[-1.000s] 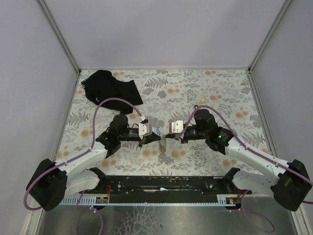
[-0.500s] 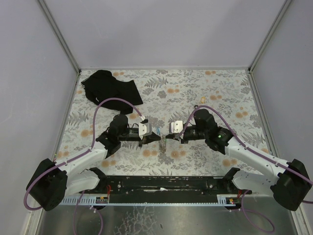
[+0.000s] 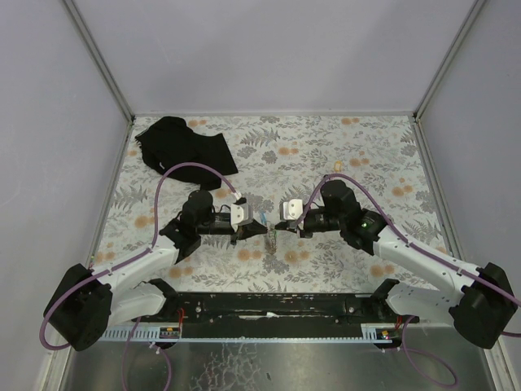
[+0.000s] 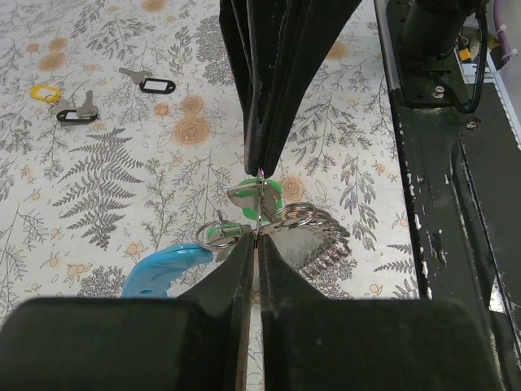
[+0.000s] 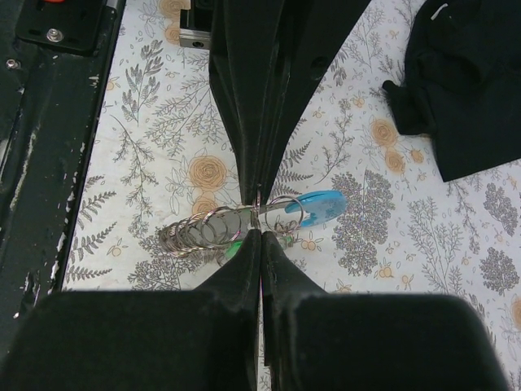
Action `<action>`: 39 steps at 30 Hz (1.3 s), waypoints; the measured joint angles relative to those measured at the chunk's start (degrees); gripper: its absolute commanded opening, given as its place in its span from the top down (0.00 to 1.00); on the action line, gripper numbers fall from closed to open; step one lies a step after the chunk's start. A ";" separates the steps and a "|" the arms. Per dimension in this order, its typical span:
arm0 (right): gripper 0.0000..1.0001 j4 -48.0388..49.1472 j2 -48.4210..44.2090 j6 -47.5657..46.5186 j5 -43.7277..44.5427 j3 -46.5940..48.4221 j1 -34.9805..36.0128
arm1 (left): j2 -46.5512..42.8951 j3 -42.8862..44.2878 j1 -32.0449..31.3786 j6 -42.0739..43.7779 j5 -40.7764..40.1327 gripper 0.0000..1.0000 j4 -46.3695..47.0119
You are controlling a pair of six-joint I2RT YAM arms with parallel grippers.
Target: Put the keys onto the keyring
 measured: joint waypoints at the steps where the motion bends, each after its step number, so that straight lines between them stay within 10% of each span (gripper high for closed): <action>1: 1.00 -0.15 0.09 0.04 0.20 0.17 0.02 | 0.00 0.00 0.00 -0.24 0.00 1.00 0.00; 39: 0.98 0.52 2.36 5.55 6.32 1.51 1.77 | -1.25 -0.11 -3.39 -4.44 -10.60 1.00 0.20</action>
